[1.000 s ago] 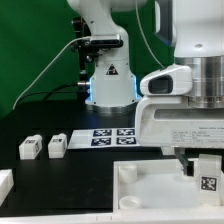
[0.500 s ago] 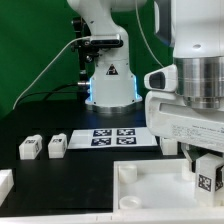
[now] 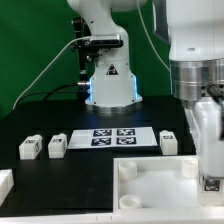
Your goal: Assemble one leg
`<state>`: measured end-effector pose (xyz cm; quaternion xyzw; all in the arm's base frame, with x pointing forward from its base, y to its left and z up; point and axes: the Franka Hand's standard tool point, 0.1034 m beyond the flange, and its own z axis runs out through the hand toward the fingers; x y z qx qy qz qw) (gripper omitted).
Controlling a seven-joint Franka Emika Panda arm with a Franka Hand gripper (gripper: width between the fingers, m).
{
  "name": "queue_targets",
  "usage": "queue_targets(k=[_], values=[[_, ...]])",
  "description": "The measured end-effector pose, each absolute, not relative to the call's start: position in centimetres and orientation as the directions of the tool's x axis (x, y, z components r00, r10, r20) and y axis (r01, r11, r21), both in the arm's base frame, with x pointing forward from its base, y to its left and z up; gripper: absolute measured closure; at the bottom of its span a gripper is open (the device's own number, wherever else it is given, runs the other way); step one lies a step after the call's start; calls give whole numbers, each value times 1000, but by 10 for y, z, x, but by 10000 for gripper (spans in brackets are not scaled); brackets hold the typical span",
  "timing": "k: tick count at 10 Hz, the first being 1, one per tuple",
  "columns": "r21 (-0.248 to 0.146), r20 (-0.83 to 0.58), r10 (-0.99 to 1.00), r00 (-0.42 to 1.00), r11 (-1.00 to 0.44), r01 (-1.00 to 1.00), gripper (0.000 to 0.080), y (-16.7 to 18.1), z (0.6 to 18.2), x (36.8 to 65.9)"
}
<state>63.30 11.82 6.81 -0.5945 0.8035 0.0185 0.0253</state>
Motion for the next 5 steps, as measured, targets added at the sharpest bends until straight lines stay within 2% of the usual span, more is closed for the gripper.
queue_targets(k=[2, 3, 4, 5], values=[[-6, -53, -938, -343, 344, -939, 508, 118, 68, 632], [-4, -55, -943, -329, 329, -944, 432, 119, 68, 632], [-5, -55, -950, -307, 308, -951, 432, 119, 67, 631], [-5, -55, -950, -307, 308, -951, 295, 119, 67, 631]])
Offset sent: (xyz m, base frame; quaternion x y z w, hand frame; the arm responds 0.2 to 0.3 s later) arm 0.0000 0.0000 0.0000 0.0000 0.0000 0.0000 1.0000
